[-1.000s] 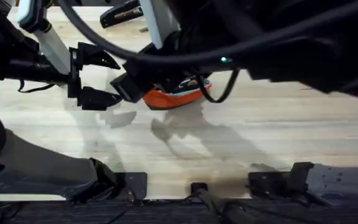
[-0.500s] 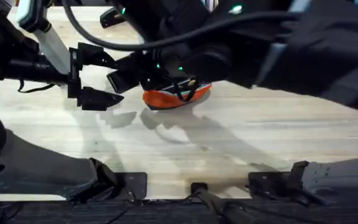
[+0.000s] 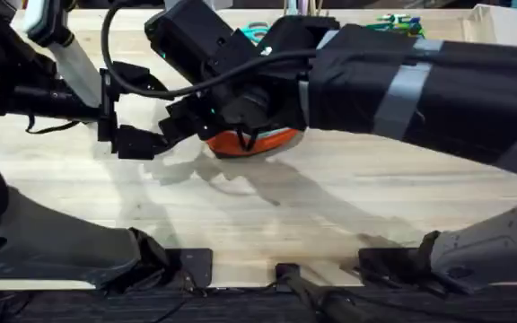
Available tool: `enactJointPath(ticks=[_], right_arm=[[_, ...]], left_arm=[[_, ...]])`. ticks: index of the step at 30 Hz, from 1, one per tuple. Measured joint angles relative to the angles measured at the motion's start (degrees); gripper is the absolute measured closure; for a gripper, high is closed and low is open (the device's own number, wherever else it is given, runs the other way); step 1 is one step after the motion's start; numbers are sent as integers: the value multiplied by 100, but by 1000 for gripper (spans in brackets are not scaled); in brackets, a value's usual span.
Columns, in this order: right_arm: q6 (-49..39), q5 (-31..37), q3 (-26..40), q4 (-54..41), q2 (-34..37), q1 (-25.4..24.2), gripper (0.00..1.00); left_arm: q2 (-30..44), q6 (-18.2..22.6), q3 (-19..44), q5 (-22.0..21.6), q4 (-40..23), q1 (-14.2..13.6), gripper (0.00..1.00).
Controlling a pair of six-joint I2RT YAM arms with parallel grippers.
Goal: Unzip the bag, pick up the pens from the table one at a time and place them inside, then zip the bag closed.
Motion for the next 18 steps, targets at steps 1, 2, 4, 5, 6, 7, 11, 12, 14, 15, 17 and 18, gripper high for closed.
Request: enactJointPath(ticks=[1, 2, 4, 5, 6, 7, 11, 12, 14, 15, 17, 18], right_arm=[[-27, 1, 0, 32, 0, 0, 4], [-74, 3, 0, 70, 0, 0, 4], [-174, 3, 0, 96, 0, 0, 4], [-225, 3, 0, 98, 0, 0, 4], [-259, 5, 0, 100, 0, 0, 4], [-286, 8, 0, 100, 0, 0, 4], [-368, 16, 2, 111, 48, 0, 4], [-383, 16, 2, 111, 80, -2, 4], [-392, 16, 2, 105, 147, 0, 4], [-394, 17, 2, 104, 188, 0, 4], [-400, 17, 2, 104, 267, 0, 4], [-410, 17, 2, 110, 302, 0, 4]], left_arm=[[0, 0, 0, -4, 0, 0, 7], [0, 0, 0, -18, 0, 0, 7], [0, 0, 0, -60, 0, 0, 7], [0, 0, 0, -93, 0, 0, 7], [0, 1, 0, -136, 0, 0, 7], [0, 0, 0, -173, 0, 0, 7], [0, 0, 0, -349, 4, 0, 7], [0, 1, 0, -403, 10, 0, 7], [0, 2, 0, -489, 76, 0, 8], [0, 2, 0, -524, 120, 0, 8], [0, 2, 0, -581, 193, 0, 8], [0, 2, 0, -594, 218, 0, 8]])
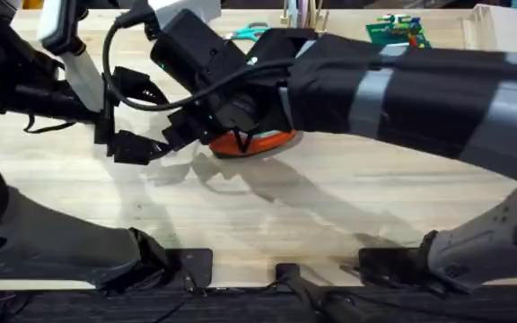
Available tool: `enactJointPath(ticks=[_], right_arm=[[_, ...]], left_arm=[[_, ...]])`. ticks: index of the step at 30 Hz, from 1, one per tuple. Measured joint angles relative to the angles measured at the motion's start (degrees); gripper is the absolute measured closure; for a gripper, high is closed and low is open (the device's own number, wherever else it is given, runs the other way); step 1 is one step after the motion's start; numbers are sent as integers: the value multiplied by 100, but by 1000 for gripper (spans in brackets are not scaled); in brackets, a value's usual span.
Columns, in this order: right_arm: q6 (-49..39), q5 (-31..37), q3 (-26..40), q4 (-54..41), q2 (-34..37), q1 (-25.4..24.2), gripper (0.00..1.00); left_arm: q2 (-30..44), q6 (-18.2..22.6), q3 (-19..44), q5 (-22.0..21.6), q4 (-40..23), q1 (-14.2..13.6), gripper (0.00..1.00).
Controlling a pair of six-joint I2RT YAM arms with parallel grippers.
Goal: Unzip the bag, pick up the pens from the table one at a time and place them inside, then zip the bag closed.
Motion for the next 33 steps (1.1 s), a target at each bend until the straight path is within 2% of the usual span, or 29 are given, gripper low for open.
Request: enactJointPath(ticks=[6, 7, 8, 13, 19, 23, 27, 33], right_arm=[[-10, 2, 0, 26, 140, 0, 8], [-22, 4, 0, 27, 148, 0, 38], [-26, 22, 0, 15, 165, -2, 171], [-44, 28, 0, -5, 187, -2, 430], [-46, 37, 0, -165, 189, -2, 514], [-58, 43, 0, -204, 189, -2, 619], [-59, 39, 2, -199, 218, -2, 941], [-64, 43, 4, -196, 260, -2, 968]], left_arm=[[0, 0, 0, -27, 54, 0, 8], [0, 0, 0, -28, 68, 0, 8], [0, 0, 0, -29, 105, 0, 8], [0, 0, 0, -30, 108, 0, 8], [0, 0, 0, -32, 108, 0, 8], [0, 0, 0, -32, 108, 0, 8], [0, 0, 0, -32, 108, 0, 8], [0, 0, 0, -32, 108, 0, 8]])
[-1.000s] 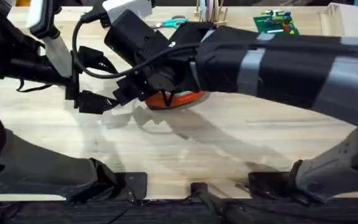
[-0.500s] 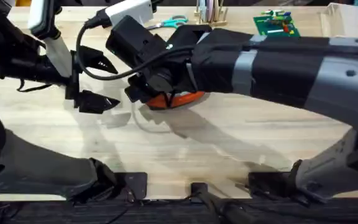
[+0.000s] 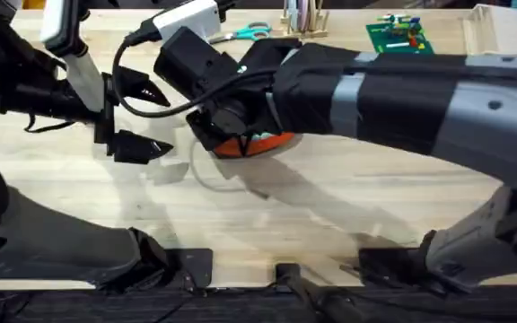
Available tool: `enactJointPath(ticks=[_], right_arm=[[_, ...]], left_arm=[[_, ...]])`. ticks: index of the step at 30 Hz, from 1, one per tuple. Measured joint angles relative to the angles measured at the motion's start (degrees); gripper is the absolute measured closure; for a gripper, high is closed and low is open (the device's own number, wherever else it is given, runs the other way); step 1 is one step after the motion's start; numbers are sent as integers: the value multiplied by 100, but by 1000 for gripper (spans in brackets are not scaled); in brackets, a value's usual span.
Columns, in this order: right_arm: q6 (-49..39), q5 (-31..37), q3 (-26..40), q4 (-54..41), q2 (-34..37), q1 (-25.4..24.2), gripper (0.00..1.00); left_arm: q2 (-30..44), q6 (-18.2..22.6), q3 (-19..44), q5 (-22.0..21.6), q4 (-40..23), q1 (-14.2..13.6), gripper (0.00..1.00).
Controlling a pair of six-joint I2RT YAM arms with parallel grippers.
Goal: Unzip the bag, pick up the pens from the table one at a time and place them inside, then zip the bag closed.
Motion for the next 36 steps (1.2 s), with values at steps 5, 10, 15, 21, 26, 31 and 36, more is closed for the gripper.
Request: enactJointPath(ticks=[5, 10, 15, 21, 26, 31, 36], right_arm=[[-1, 0, 2, -1, -2, 0, 968], [-1, 190, 2, -1, -283, 0, 969], [-2, 364, 2, 94, -442, 0, 969], [-183, 458, 2, 358, -459, 0, 969], [-284, 542, 2, 569, -459, -42, 969], [-331, 551, 2, 664, -459, -160, 969], [-344, 551, 2, 681, -459, -184, 969]], left_arm=[[0, 0, 0, 0, 0, 0, 8], [0, 0, 0, 45, -98, 0, 8], [0, 0, 0, 51, -107, 0, 8], [0, 0, 0, 437, -155, 0, 8], [0, -6, 0, 734, -157, -38, 8], [0, -7, 0, 859, -164, -396, 8], [2, -17, 0, 898, -57, -716, 8]])
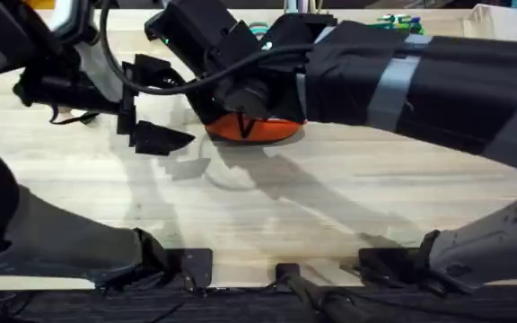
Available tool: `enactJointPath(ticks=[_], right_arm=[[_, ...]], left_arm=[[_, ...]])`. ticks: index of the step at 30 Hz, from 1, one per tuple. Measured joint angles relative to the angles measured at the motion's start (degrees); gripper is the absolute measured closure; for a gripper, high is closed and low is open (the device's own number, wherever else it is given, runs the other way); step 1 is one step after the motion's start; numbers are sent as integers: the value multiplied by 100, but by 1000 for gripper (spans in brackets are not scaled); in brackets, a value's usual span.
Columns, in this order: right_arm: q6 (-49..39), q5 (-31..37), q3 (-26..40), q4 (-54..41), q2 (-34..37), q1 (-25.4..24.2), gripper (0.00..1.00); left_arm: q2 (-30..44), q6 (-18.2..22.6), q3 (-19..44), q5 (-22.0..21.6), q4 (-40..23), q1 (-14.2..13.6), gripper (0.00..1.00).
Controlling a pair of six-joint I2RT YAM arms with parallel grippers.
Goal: Unzip the bag, pick up the pens from the table one at a time and place them inside, then zip the bag closed.
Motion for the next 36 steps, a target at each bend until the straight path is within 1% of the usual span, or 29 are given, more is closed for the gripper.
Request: enactJointPath(ticks=[3, 7, 12, 13, 15, 16, 17, 19, 20, 21, 23, 24, 25, 31, 35, 36], right_arm=[[0, 0, 0, 0, 0, 2, 969], [-2, 0, 0, -2, 0, 2, 971], [-2, 0, 0, 0, 1, 2, 971], [-2, -2, 0, 0, 0, 2, 971], [-1, -2, 0, 0, 0, 2, 971], [-1, -1, 0, 0, 1, 2, 971], [-2, -2, 0, 0, 0, 2, 971], [-2, -2, 0, 0, 0, 2, 971], [-2, -4, 0, -2, 2, 2, 971], [-1, -10, 0, -10, 0, 2, 971], [-2, -22, 0, -35, 0, 4, 971], [0, -22, 0, -44, 0, 2, 971], [-1, -24, 0, -67, -10, 2, 971], [-2, -110, 0, -216, -187, -26, 971], [1, -267, 0, -452, -365, -202, 971], [2, -406, 0, -678, -434, -380, 971]], left_arm=[[132, -143, 19, 36, 146, -186, 8], [541, -320, 28, 90, 208, -358, 8], [938, -418, 28, 356, 277, -521, 8], [1049, -457, 28, 466, 414, -697, 8], [1048, -464, 28, 503, 487, -789, 8], [1047, -477, 28, 511, 526, -835, 39], [1049, -481, 28, 514, 575, -877, 108], [1047, -489, 28, 527, 647, -962, 298], [1047, -483, 31, 529, 663, -995, 434], [1049, -501, 37, 529, 704, -1031, 603], [1049, -500, 57, 503, 741, -1058, 902], [1049, -505, 57, 501, 728, -1070, 938], [1047, -508, 57, 496, 727, -1077, 950], [1047, -507, 61, 597, 718, -1087, 956], [1048, -507, 63, 716, 711, -1087, 956], [1047, -507, 63, 784, 727, -1121, 956]])
